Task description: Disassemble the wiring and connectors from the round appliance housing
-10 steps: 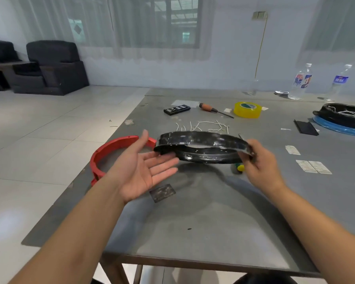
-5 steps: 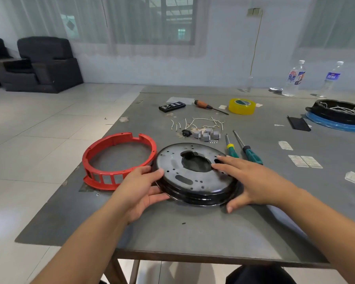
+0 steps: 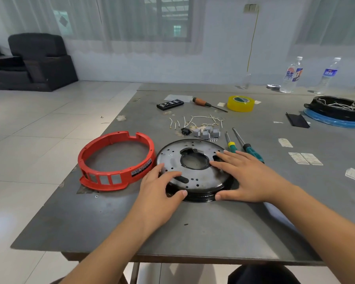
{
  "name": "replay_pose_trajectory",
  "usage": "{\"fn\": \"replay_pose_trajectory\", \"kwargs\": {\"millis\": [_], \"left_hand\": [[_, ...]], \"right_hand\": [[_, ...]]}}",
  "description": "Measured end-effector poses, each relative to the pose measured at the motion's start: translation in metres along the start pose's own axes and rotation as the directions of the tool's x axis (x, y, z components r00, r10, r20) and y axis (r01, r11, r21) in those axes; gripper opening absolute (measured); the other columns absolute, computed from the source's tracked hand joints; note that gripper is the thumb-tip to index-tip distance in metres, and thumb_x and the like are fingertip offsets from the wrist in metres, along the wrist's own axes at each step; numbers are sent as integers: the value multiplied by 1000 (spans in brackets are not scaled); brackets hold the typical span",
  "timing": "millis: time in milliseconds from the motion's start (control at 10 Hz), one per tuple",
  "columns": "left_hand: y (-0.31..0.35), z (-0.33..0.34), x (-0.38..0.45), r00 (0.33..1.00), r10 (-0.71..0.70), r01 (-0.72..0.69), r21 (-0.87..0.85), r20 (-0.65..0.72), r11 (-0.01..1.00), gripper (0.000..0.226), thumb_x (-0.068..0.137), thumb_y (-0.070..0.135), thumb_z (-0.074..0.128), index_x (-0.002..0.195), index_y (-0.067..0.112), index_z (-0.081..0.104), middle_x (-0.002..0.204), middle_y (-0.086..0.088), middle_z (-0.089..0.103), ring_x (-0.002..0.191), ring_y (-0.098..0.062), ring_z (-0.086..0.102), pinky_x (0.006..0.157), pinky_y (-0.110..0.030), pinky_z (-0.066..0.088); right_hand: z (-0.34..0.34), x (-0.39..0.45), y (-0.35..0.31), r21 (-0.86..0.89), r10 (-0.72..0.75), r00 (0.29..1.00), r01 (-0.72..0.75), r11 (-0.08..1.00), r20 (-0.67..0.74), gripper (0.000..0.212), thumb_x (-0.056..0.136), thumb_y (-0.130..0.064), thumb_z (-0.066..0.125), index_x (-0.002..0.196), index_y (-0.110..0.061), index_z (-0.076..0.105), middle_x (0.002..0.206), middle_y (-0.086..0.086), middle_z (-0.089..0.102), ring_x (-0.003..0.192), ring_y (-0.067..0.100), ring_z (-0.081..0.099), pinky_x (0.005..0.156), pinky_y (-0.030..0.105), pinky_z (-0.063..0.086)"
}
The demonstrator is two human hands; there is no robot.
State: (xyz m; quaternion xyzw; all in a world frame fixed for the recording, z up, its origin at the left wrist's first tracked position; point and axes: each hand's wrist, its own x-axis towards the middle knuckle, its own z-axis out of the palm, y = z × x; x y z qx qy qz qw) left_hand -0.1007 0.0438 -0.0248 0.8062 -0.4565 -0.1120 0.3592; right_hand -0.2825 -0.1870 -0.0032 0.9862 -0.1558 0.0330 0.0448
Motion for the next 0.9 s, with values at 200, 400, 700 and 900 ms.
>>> {"fn": "replay_pose_trajectory", "kwargs": {"millis": [200, 400, 700, 900], "left_hand": [[-9, 2, 19, 986, 162, -165, 241, 31, 956, 43, 103, 48, 59, 146, 40, 58, 168, 1, 36, 160, -18, 21, 129, -33, 21], [-20, 1, 20, 964, 264, -256, 354, 27, 899, 52, 107, 51, 49, 157, 42, 43, 168, 1, 36, 157, -16, 28, 124, -30, 29], [-26, 5, 17, 960, 280, -272, 327, 25, 905, 52, 107, 51, 47, 159, 45, 42, 171, 4, 29, 160, -15, 21, 126, -35, 31], [-40, -20, 2, 939, 330, -343, 286, 95, 895, 53, 107, 43, 54, 159, 41, 41, 169, 16, 29, 157, -5, 24, 125, -18, 15]], "right_hand": [[-2, 9, -10, 53, -23, 1000, 24, 998, -13, 96, 83, -93, 26, 162, -40, 9, 169, -11, 14, 156, 12, 14, 125, 37, 21], [12, 11, -23, 56, 38, 999, -38, 998, -5, 92, 85, -90, 10, 162, -40, 6, 170, -11, -1, 157, 15, -3, 128, 40, 5], [22, 8, -22, 110, 44, 998, -38, 993, -49, 85, 89, -89, 15, 161, -44, 3, 170, -16, -5, 155, 7, -13, 128, 42, 2], [-18, 9, -28, 318, 119, 990, -91, 944, -70, 82, 91, -78, 22, 162, -37, 10, 169, -17, 2, 153, -2, -9, 128, 40, 2]]}}
